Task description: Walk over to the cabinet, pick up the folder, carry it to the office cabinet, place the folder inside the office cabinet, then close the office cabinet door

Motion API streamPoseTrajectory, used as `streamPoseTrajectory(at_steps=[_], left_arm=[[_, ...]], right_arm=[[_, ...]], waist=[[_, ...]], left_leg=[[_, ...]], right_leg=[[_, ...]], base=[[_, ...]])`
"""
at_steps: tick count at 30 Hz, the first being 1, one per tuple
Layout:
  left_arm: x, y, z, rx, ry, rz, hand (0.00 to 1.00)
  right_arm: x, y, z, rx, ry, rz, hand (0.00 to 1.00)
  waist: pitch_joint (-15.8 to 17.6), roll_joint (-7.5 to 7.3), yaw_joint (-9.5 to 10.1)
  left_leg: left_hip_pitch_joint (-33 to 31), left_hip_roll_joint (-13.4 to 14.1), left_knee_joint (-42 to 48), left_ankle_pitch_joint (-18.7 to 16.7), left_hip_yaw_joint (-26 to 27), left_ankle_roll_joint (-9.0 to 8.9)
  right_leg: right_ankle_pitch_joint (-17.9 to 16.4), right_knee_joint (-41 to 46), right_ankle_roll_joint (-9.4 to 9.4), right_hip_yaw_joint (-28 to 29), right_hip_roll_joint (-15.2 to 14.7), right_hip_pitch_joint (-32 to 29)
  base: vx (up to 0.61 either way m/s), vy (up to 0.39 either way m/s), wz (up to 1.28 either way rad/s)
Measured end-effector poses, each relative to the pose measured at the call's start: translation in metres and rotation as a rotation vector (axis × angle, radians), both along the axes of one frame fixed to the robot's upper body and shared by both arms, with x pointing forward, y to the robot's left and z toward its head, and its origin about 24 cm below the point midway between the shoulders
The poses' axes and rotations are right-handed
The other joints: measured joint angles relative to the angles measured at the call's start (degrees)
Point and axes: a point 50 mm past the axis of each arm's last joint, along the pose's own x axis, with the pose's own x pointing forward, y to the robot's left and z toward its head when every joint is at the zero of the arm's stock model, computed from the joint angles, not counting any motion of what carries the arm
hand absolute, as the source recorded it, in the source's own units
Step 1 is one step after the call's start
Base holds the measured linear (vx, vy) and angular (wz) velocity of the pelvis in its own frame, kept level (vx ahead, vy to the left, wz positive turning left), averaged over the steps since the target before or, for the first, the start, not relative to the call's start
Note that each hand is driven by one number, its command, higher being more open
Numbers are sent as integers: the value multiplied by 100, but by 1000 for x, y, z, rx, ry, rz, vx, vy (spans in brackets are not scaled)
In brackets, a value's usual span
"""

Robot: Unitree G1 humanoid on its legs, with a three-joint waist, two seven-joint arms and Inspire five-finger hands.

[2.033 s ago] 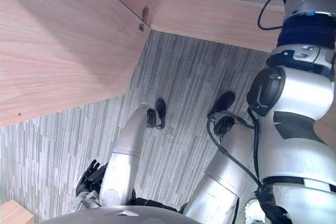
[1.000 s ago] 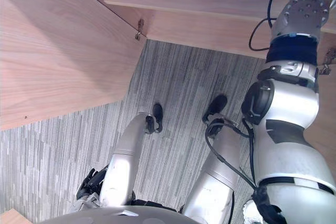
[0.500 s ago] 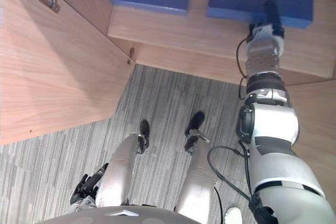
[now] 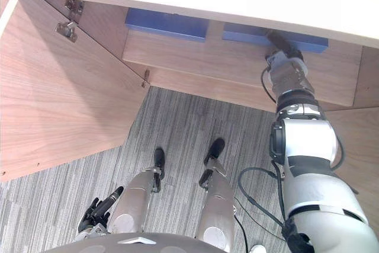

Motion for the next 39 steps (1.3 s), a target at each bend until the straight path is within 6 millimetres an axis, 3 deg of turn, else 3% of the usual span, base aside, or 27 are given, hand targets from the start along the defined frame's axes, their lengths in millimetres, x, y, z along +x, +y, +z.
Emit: streamPoseTrajectory(at_steps=[5,13,20,25,29,32,39], left_arm=[[-3,0,0,-5,-3,-26,100],[-8,0,0,-26,-6,-116,100],[-12,3,2,-33,-15,-190,100],[-18,6,3,-36,-17,-207,100],[-21,4,2,-34,-4,-217,100],[-23,4,1,-27,9,-210,100],[-23,2,0,-15,26,-216,100]], right_arm=[[-6,-10,-11,-140,114,53,100],[-26,-44,-15,-660,408,246,100],[-33,-52,-16,-1019,548,376,100],[-30,-34,-22,-1394,660,551,100],[-31,-15,-42,-1668,767,696,100],[-39,-2,-70,-1806,840,857,100],[-51,4,-79,-1973,846,918,100]], waist=[[-61,-7,32],[-67,-2,146],[-140,-7,196],[-270,-22,158],[-326,-72,157],[-368,-127,185],[-408,-63,169]], left_leg=[[147,-25,-268,149,-58,-24],[139,-83,-388,222,-116,-1],[90,-124,-387,226,-152,8],[88,-156,-409,227,-82,16],[121,-158,-424,221,-41,26],[191,-171,-472,207,33,58],[221,-148,-511,232,71,31]], right_leg=[[-13,-38,-12,-71,-6,88],[-24,-37,-23,-150,-68,90],[-14,-45,-10,-182,-108,60],[-5,-46,3,-112,-134,-9],[-3,-41,7,-60,-131,-8],[0,-41,11,27,-134,-8],[7,-53,16,55,-102,-24]], base=[[12,-12,9],[-8,0,6],[17,9,4],[32,8,-5],[15,-9,-5],[-2,-11,-10],[14,-19,-4]])
